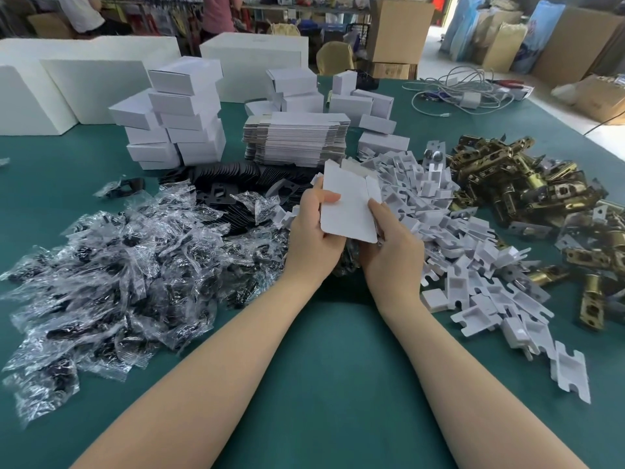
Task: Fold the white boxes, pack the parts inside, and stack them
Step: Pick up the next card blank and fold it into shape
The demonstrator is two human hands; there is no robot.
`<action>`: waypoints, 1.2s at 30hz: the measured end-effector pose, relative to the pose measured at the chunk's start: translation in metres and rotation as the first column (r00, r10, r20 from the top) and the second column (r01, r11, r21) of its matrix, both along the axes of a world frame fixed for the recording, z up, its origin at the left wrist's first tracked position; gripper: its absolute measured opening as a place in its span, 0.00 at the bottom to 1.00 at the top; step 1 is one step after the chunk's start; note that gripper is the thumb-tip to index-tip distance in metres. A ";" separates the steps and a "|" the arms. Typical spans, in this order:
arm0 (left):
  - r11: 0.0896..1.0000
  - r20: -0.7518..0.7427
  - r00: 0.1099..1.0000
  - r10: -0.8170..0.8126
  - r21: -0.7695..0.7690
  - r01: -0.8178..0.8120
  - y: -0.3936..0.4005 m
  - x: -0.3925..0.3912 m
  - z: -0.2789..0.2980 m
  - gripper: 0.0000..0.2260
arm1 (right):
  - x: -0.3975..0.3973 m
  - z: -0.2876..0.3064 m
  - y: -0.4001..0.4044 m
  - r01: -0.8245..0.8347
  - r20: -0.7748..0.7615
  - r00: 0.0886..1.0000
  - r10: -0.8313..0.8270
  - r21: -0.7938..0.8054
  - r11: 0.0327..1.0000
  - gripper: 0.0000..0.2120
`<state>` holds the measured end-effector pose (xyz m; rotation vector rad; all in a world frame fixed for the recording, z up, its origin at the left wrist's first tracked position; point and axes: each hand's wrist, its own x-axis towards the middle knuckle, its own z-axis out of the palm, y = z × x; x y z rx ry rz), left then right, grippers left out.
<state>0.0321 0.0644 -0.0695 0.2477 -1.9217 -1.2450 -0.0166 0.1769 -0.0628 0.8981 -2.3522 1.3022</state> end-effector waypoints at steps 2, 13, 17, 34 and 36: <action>0.998 0.010 1.000 0.012 -0.062 -0.011 0.000 0.000 -0.002 0.18 | -0.003 -0.002 0.000 0.007 0.081 0.997 -0.005 -0.026 1.000 0.27; 0.987 0.200 0.980 -0.001 -0.155 0.033 0.006 0.003 0.002 0.31 | -0.005 -0.001 0.004 0.001 0.278 0.953 0.120 -0.398 0.917 0.30; 0.960 0.294 0.954 -0.053 -0.248 0.130 0.006 0.000 0.001 0.32 | -0.006 0.003 0.003 0.007 0.392 0.854 0.340 -0.664 0.748 0.28; 0.574 -0.115 0.940 -0.321 0.766 0.289 -0.013 -0.002 0.043 0.11 | -0.022 0.016 0.014 -0.130 0.459 0.443 0.770 -0.817 0.561 0.19; 0.535 -0.176 0.936 -0.305 0.781 0.321 -0.022 0.000 0.049 0.17 | -0.027 0.015 0.020 -0.208 0.465 0.326 0.823 -0.814 0.542 0.24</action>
